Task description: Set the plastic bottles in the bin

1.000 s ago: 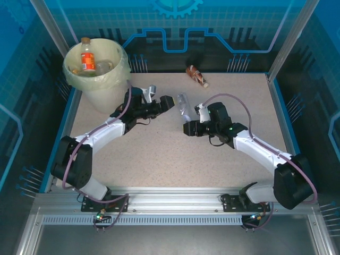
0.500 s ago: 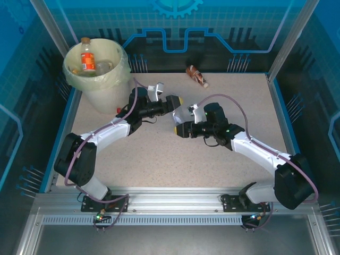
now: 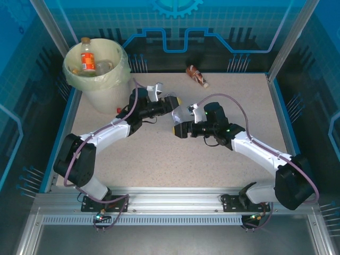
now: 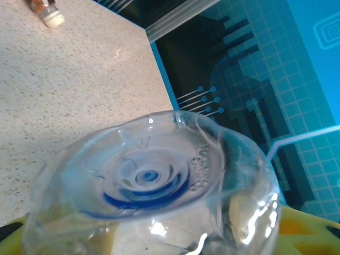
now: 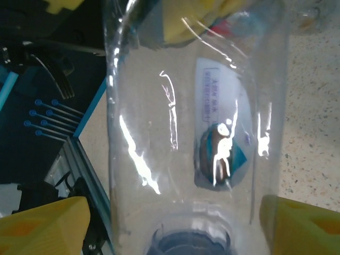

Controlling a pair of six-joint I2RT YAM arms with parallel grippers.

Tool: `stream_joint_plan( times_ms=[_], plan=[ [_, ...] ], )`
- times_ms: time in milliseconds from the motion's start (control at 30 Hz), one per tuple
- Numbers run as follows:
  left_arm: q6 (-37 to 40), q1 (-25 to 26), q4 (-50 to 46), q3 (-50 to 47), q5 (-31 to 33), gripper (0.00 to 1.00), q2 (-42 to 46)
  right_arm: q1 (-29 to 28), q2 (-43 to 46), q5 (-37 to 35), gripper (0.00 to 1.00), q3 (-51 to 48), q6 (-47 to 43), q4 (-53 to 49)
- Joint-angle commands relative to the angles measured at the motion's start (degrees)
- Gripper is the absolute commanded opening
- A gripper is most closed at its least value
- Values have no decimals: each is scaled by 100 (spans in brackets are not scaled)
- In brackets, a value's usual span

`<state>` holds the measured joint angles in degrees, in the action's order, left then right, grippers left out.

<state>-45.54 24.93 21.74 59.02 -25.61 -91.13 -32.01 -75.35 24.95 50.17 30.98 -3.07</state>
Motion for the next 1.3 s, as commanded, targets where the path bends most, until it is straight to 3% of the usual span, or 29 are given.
stream_joint_plan(
  times_ms=[0,167,367,533,967,1267],
  plan=[
    [325,13,-246,15,436,55,297,-77,376,-414,100,175,-242,-312],
    [927,21,-1382,349,1283,54,584,-86,765,-1317,100,362,-644,-1021],
    [1866,1,-2741,1042,2575,54,949,-98,1216,-2988,100,329,-587,-1390],
    [2520,-155,-3460,1847,3023,54,1082,-93,1425,-3552,100,187,-458,-1328],
    [2818,-1728,-3856,3778,3195,54,608,-91,1291,-3423,100,373,-444,-1439],
    [1959,-2642,-3579,4945,3298,55,-494,-82,1098,-3219,100,576,-388,-1605]
  ],
)
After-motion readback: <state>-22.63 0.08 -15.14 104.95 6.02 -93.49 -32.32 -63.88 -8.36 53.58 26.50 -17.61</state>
